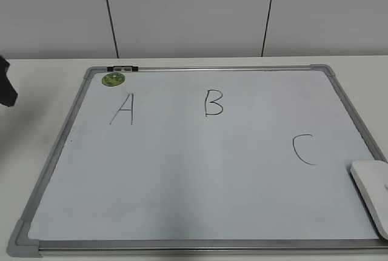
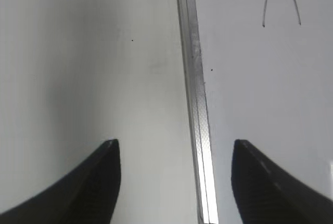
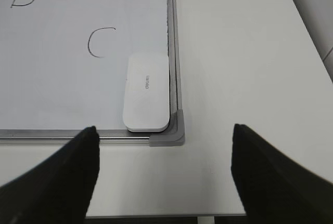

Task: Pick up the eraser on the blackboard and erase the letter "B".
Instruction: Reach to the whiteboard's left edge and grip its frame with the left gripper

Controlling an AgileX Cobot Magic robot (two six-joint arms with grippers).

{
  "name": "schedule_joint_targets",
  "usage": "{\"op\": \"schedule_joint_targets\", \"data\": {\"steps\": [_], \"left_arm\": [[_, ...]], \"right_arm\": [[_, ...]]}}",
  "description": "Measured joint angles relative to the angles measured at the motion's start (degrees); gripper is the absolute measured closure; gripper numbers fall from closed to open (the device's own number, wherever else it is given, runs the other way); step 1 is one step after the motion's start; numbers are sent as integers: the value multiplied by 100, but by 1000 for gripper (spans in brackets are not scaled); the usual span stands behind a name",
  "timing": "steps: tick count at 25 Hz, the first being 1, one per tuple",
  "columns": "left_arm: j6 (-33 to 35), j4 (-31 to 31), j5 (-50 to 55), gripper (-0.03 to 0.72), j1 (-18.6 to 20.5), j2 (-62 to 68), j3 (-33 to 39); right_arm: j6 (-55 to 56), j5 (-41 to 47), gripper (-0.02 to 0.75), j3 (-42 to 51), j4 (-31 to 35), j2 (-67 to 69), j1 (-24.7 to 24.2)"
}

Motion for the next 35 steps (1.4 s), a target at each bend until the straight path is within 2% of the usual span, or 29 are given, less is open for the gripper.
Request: {"op": "schedule_joint_targets", "data": {"steps": [14, 29, 35], "left_arm": [[213, -645, 329, 349, 0, 2465, -1255], [213, -717, 190, 373, -172, 3172, -1673], [213, -705, 113, 417, -172, 3172, -1673]], "right_arm": [[0, 0, 151, 0, 0, 0, 0], [0, 0, 151, 0, 0, 0, 0], [0, 0, 151, 0, 0, 0, 0]]}}
